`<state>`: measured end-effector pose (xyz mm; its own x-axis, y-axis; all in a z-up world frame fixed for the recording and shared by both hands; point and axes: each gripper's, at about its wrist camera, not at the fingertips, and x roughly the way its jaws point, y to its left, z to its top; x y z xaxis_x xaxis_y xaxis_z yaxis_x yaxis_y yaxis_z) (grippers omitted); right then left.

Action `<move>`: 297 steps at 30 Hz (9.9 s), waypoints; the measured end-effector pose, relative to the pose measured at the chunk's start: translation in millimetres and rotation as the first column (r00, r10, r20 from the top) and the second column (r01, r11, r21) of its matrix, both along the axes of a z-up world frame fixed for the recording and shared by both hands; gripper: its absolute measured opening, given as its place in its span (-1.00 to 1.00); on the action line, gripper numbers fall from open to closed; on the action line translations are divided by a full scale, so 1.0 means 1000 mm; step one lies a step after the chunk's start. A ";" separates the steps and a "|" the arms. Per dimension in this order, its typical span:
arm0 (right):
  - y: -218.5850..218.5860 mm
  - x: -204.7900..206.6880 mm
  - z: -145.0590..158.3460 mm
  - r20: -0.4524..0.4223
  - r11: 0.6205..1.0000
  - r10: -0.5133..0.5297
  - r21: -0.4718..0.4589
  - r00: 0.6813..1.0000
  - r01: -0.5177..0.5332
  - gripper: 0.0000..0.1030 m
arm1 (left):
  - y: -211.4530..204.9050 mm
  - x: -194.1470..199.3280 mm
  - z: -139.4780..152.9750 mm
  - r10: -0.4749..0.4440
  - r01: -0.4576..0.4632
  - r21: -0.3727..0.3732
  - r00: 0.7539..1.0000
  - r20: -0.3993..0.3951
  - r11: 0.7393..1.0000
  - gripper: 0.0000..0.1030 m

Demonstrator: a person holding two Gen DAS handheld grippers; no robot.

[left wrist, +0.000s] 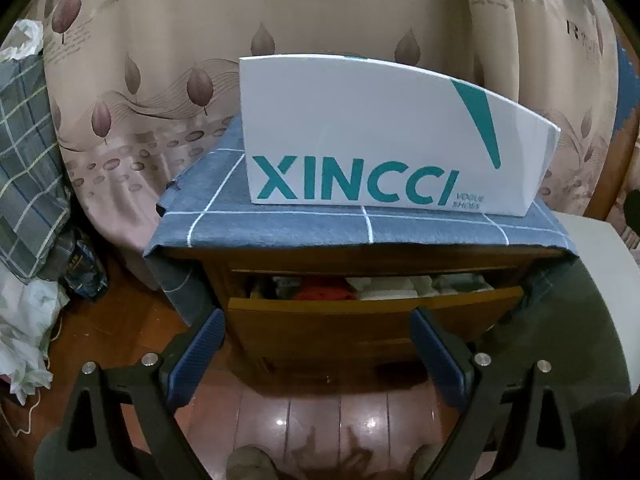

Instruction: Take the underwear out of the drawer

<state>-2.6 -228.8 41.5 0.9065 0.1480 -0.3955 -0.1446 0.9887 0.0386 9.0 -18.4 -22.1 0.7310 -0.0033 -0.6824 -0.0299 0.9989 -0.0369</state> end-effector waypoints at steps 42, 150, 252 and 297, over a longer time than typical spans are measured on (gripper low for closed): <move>-0.019 0.000 0.001 -0.006 0.998 0.009 0.070 1.000 -0.009 0.99 | 0.014 0.032 -0.059 0.311 -0.341 -0.362 0.940 -0.141 0.868 0.86; -0.043 0.008 -0.006 -0.082 0.985 0.059 0.164 0.995 -0.045 0.99 | 0.054 0.010 -0.184 0.316 -0.644 -0.427 0.720 -0.618 0.635 1.00; -0.040 0.008 -0.012 -0.100 0.985 0.089 0.156 0.991 -0.072 0.99 | 0.036 0.027 -0.010 -0.175 0.106 -0.243 0.943 -0.283 0.964 -0.25; -0.019 0.004 -0.016 -0.143 0.981 0.187 0.086 0.972 -0.176 1.00 | 0.015 0.278 0.108 -0.110 0.093 -0.081 0.964 -0.240 0.992 -0.09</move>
<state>1.3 -247.6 25.4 0.7933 0.3376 -0.5067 -0.3082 0.9404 0.1440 287.1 -3.0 86.4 0.5360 -0.1221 -0.8354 0.0550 0.9924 -0.1097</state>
